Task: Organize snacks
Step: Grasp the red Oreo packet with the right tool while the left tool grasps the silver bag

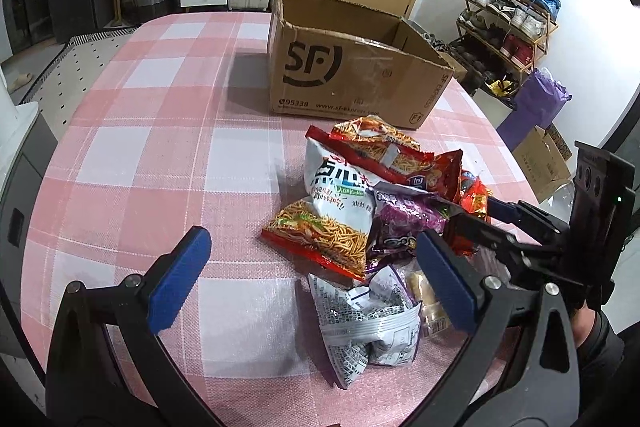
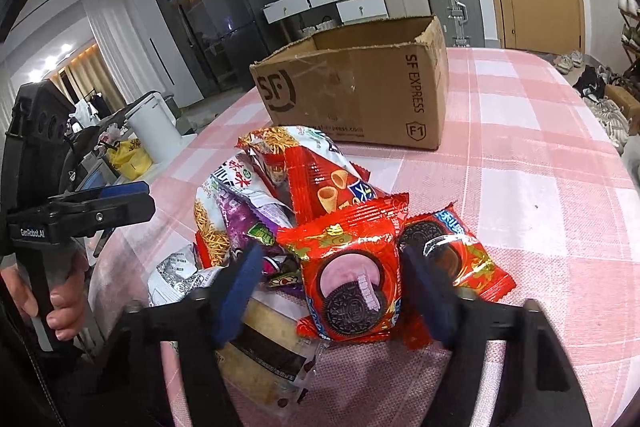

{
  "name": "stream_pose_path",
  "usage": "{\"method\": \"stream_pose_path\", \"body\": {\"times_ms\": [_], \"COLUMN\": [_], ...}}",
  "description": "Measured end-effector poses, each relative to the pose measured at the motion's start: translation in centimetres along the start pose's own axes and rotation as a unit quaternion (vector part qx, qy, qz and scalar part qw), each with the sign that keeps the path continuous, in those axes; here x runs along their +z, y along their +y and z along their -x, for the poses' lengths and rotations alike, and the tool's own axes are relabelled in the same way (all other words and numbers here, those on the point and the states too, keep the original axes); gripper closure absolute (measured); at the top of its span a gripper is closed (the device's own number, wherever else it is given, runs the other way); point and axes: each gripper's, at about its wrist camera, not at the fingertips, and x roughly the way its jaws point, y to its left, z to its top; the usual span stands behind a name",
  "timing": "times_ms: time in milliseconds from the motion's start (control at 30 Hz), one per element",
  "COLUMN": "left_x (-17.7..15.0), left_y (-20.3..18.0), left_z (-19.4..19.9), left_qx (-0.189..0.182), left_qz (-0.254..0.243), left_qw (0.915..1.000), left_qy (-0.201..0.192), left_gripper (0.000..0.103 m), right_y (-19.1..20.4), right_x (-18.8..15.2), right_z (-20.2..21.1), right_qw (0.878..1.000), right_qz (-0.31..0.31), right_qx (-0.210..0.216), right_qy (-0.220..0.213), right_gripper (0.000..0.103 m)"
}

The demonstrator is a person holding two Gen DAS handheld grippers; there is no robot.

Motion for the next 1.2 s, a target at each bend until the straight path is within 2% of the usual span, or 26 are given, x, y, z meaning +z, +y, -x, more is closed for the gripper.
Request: {"method": "stream_pose_path", "body": {"times_ms": [33, 100, 800, 1200], "left_x": [0.0, -0.1, -1.4, -3.1], "left_y": [0.0, 0.1, 0.3, -0.5], "left_z": [-0.1, -0.1, 0.3, -1.3], "left_qx": [0.0, -0.001, -0.008, -0.031], "left_qz": [0.001, 0.003, 0.01, 0.012], "left_qw": [1.0, 1.0, 0.9998, 0.9979], "left_qy": [0.001, 0.001, 0.015, 0.056], "left_gripper": [0.001, 0.001, 0.001, 0.001], "right_y": [-0.2, -0.3, 0.0, 0.0], "right_x": [0.0, -0.1, -1.0, -1.2], "right_z": [-0.2, -0.1, 2.9, 3.8], "right_qw": [1.0, 1.0, 0.999, 0.999], "right_qz": [-0.004, -0.008, -0.019, -0.025], "right_qx": [0.0, 0.007, 0.016, 0.015], "right_qy": [0.003, 0.002, -0.037, -0.046], "right_gripper": [0.055, 0.059, 0.06, 0.06]}}
